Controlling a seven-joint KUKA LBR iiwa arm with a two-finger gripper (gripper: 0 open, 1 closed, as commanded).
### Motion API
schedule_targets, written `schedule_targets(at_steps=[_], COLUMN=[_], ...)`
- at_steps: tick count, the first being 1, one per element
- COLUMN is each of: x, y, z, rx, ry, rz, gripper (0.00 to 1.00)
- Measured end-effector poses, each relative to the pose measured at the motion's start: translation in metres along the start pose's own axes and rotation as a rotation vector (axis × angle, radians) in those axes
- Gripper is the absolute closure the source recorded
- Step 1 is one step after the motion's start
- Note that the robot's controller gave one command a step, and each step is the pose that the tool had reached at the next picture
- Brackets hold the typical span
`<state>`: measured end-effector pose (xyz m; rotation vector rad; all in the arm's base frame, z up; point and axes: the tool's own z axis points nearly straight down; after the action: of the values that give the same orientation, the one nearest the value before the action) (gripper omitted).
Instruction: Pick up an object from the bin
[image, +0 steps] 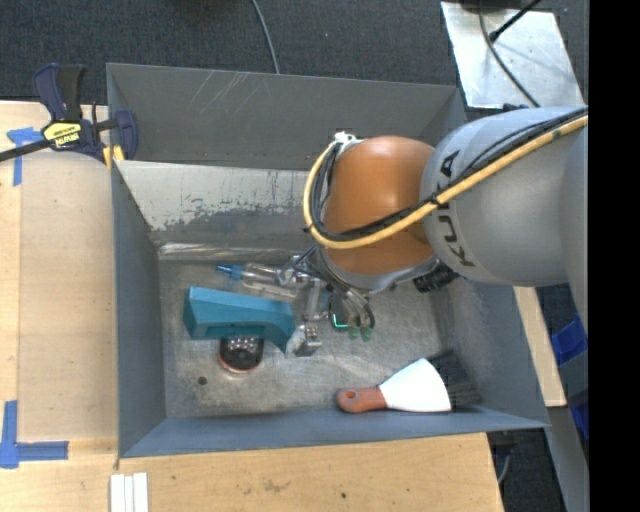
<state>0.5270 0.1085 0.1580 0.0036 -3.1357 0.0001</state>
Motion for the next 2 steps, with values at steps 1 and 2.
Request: schedule_targets(at_steps=[1,2], x=[-0.0006,-0.0101], y=[-0.0001,0.0016], z=[-0.0022,-0.0059], rx=[-0.001,0.0], ry=[-0.003,-0.008], rz=[0.001,-0.087], gripper=[0.0,0.0])
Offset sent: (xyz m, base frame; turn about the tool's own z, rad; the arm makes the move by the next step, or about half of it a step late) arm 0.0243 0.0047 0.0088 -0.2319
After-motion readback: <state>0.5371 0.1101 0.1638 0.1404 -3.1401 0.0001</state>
